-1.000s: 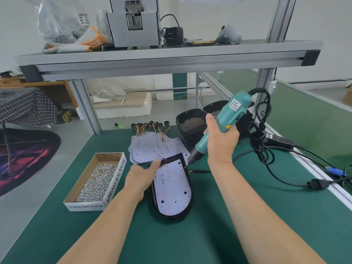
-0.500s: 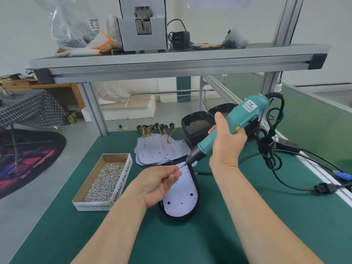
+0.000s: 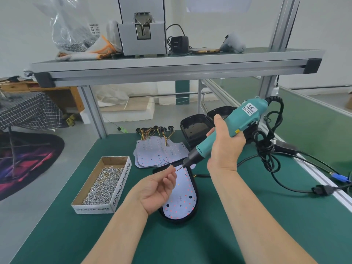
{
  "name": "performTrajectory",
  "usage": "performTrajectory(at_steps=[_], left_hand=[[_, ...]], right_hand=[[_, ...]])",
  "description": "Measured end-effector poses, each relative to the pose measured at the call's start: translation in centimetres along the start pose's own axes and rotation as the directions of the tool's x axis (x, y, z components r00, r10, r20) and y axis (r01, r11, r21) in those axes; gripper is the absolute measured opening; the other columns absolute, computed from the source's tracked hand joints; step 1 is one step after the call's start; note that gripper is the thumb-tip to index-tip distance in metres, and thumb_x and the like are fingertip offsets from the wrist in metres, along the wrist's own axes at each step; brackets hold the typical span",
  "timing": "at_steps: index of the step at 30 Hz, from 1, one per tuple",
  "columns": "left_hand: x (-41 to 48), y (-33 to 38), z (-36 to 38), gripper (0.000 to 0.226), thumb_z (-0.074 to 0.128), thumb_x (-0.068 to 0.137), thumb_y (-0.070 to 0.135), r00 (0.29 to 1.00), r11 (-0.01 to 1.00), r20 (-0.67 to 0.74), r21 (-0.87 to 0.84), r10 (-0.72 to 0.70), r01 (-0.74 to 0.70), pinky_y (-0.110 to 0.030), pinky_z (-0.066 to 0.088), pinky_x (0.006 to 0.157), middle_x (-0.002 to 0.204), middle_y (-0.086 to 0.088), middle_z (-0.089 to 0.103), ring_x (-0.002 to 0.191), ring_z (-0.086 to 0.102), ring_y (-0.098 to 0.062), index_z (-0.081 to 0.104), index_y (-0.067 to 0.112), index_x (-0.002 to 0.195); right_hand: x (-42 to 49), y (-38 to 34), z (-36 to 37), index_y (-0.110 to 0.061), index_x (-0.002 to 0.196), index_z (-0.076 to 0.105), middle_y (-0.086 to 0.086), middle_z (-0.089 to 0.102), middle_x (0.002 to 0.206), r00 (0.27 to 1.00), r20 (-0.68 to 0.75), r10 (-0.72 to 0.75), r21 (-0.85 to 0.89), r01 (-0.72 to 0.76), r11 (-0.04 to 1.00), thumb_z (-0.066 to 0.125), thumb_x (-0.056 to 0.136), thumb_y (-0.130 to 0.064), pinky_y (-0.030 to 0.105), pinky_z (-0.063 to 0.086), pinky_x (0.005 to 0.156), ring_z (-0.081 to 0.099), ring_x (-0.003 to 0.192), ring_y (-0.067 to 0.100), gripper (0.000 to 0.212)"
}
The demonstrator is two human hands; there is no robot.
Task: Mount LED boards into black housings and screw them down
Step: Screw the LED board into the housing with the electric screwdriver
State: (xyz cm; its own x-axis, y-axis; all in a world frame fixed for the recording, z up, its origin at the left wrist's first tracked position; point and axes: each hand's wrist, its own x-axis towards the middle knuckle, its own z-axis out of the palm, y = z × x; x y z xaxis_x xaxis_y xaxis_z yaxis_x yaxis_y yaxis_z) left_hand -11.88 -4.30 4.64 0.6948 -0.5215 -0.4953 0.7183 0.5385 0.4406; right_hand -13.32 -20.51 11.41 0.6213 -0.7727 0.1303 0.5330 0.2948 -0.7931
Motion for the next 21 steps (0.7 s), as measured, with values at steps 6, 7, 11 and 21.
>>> performTrajectory(at_steps=[6, 7, 11, 21], left_hand=[[-0.1, -0.6, -0.3, 0.018, 0.072, 0.067, -0.003, 0.999, 0.999, -0.013, -0.025, 0.035, -0.035, -0.016, 0.053, 0.042, 0.073, -0.015, 0.064, 0.051, 0.064, -0.013, 0.07, -0.01, 0.083], [-0.1, -0.7, -0.3, 0.022, 0.07, 0.068, -0.005, 0.999, 0.999, -0.01, -0.028, 0.045, -0.045, -0.016, 0.054, 0.045, 0.076, -0.017, 0.065, 0.054, 0.066, -0.015, 0.07, -0.011, 0.09], [-0.1, -0.7, -0.4, 0.032, 0.064, 0.071, -0.009, 0.998, 0.998, 0.015, -0.023, 0.053, -0.052, -0.017, 0.056, 0.048, 0.079, -0.02, 0.066, 0.058, 0.067, -0.018, 0.066, -0.012, 0.102], [-0.3, -1.2, 0.0, 0.03, 0.066, 0.071, -0.009, 0.999, 0.998, 0.016, -0.054, 0.034, -0.033, -0.018, 0.056, 0.047, 0.081, -0.021, 0.065, 0.059, 0.068, -0.019, 0.063, -0.011, 0.101]], right_hand=[[-0.2, -0.3, 0.1, -0.016, 0.078, 0.054, 0.001, 0.055, 0.057, 1.0, 0.009, -0.015, 0.014, 0.015, 1.0, 0.074, 0.084, -0.021, 0.024, 0.048, 0.052, 0.053, 0.051, 0.013, 0.022], [-0.2, -0.3, 0.1, -0.016, 0.079, 0.054, 0.001, 0.055, 0.057, 1.0, 0.006, -0.016, 0.015, 0.016, 1.0, 0.074, 0.085, -0.02, 0.024, 0.048, 0.051, 0.053, 0.05, 0.013, 0.021], [-0.1, -0.3, 0.0, -0.015, 0.079, 0.053, 0.0, 0.054, 0.055, 1.0, 0.0, -0.023, 0.015, 0.023, 1.0, 0.074, 0.085, -0.02, 0.023, 0.047, 0.05, 0.052, 0.049, 0.012, 0.022], [-0.4, -0.2, -0.3, -0.016, 0.076, 0.054, -0.001, 0.055, 0.055, 0.999, 0.01, -0.041, 0.014, 0.041, 0.999, 0.074, 0.081, -0.024, 0.022, 0.048, 0.051, 0.053, 0.05, 0.011, 0.022]])
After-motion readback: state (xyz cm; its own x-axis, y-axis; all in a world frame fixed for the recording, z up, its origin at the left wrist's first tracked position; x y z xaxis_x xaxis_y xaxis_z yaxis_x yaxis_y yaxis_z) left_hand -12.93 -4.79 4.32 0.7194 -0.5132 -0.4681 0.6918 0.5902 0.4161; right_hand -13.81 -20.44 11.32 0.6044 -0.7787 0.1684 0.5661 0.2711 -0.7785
